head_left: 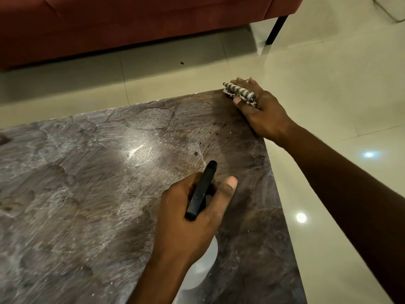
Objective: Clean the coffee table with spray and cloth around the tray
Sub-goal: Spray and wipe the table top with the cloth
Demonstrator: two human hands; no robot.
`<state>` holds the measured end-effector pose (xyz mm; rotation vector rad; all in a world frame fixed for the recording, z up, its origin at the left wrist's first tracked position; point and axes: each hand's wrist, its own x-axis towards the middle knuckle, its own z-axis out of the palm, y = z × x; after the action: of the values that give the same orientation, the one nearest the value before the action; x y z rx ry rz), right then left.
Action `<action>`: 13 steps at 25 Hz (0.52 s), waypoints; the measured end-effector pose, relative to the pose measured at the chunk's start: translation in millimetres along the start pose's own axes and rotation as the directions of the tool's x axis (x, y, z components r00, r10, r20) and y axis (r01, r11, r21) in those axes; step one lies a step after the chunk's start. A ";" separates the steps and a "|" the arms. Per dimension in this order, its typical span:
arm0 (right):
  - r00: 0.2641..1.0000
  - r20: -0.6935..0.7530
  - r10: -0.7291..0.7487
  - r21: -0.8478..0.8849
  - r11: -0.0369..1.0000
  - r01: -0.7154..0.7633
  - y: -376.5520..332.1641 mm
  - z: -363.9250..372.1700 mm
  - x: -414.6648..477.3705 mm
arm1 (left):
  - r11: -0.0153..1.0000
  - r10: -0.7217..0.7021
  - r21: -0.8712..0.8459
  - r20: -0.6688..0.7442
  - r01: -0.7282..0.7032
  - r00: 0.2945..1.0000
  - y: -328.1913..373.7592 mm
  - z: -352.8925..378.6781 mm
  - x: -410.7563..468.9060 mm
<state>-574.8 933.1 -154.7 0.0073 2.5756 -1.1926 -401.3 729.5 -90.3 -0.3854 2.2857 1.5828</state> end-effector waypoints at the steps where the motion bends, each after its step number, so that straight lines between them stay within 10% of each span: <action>1: 1.000 0.011 0.016 0.043 0.999 -0.016 1.6 -4.7 3.2 | 1.000 0.006 0.021 0.009 -0.006 1.000 0.9 1.3 1.2; 7: 0.974 0.165 -0.158 -0.326 0.923 0.205 -7.6 26.1 -7.2 | 0.999 0.035 0.035 0.002 -0.035 0.999 5.2 11.2 0.1; 11: 0.724 0.566 -0.394 -0.359 0.673 0.647 15.5 27.1 -54.7 | 0.999 0.037 0.012 0.017 -0.037 0.999 1.1 9.7 -1.3; 13: 0.734 0.551 -0.396 -0.399 0.648 0.649 39.4 1.8 -55.4 | 0.999 0.045 0.026 0.009 -0.045 0.999 -3.6 7.9 -3.6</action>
<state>-516.3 964.2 -170.0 -1.1075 2.4687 -0.4050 -395.6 735.8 -94.4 -0.3220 2.3219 1.5704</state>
